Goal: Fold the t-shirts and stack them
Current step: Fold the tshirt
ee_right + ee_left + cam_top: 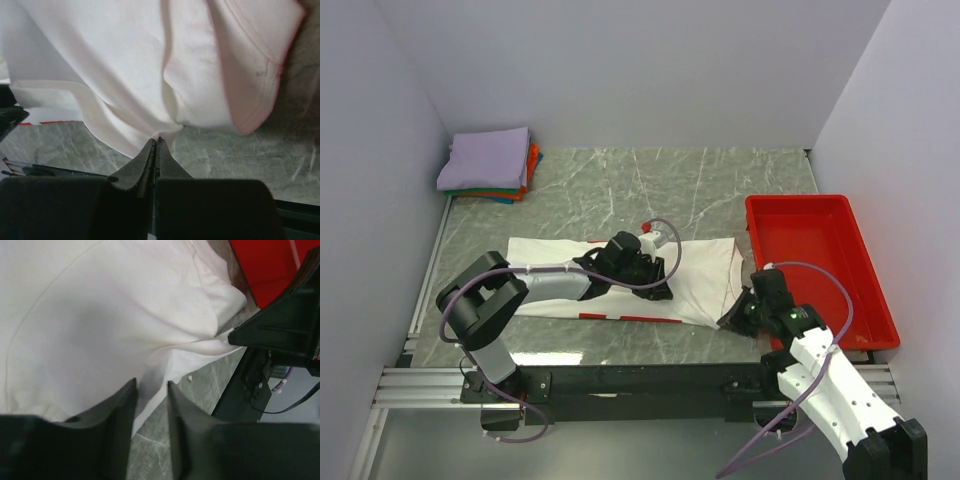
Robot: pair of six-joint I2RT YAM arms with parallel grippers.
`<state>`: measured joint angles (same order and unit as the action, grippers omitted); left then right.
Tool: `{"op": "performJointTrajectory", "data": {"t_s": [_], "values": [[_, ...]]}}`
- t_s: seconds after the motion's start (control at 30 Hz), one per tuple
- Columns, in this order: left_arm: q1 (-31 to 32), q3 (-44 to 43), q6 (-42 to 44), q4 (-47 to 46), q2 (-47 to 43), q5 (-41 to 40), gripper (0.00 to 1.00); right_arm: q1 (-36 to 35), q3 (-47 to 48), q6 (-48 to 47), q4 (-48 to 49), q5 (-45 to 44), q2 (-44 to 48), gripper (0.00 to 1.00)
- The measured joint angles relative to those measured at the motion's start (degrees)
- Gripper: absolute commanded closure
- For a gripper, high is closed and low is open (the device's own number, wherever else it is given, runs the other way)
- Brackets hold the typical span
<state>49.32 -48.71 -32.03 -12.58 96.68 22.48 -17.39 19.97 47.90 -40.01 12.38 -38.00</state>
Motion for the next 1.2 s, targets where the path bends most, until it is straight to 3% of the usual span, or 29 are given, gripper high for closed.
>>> {"op": "performJointTrajectory", "data": {"t_s": [0.2, 0.3, 0.8, 1.2], "values": [[0.00, 1.53, -0.85, -1.84, -0.02, 0.17, 0.90, 0.00, 4.37, -0.39, 0.33, -2.82, -2.86, 1.00], [0.00, 2.32, -1.68, -2.67, -0.20, -0.28, 0.95, 0.00, 6.40, -0.85, 1.03, -4.22, -5.92, 1.00], [-0.09, 6.40, -6.36, -6.40, -3.98, -11.76, 0.94, -0.11, 19.26, -3.65, 6.23, -11.28, -25.33, 1.00], [-2.64, 1.53, -6.73, -6.69, -0.74, -13.99, 0.94, -0.11, 24.50, -5.16, 7.04, -16.04, -31.61, 1.00]]}}
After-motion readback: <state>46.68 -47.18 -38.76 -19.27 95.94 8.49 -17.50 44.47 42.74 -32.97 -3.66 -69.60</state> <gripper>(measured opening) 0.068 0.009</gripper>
